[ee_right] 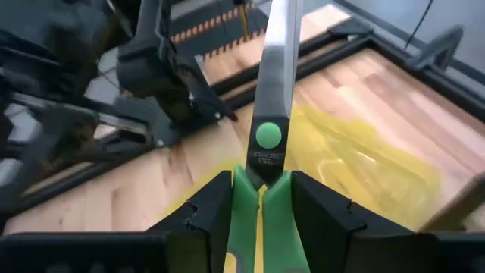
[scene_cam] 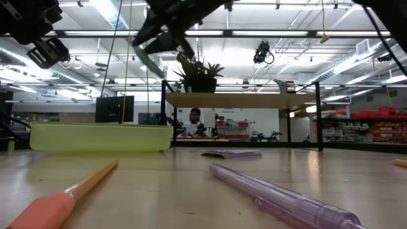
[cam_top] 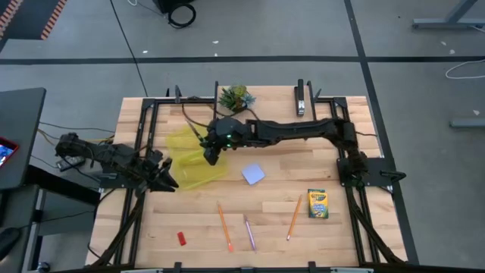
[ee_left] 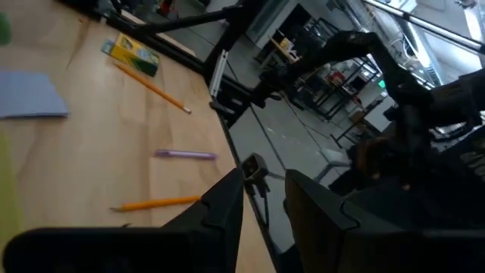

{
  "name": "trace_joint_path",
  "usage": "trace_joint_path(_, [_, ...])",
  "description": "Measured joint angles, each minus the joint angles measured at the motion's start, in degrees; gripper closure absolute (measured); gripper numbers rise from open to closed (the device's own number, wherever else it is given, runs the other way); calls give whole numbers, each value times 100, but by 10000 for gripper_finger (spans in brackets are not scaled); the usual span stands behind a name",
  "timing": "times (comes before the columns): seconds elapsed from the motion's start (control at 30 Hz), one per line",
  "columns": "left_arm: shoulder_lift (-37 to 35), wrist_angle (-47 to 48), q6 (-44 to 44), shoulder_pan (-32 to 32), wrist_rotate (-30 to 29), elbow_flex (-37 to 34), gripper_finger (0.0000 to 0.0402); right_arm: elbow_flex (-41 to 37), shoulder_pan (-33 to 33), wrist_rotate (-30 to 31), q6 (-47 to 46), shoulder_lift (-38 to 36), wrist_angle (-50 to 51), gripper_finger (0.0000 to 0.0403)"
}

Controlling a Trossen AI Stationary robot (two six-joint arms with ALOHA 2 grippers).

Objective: Pack school essentials
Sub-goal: Put the green scissors into the yellow supply box

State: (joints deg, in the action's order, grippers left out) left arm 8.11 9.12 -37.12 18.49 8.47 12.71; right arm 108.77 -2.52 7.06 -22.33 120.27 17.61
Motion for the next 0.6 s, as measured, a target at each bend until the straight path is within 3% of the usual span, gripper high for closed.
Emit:
trace_joint_path(0.27, [77, -156, -304, 176, 2, -7, 294, 1813, -3, -225, 425, 1276, 1108, 265])
trace_joint_path(0.6, [93, -158, -670, 474, 43, -7, 295, 2078, -77, -1000, 1310, 1834, 1287, 265])
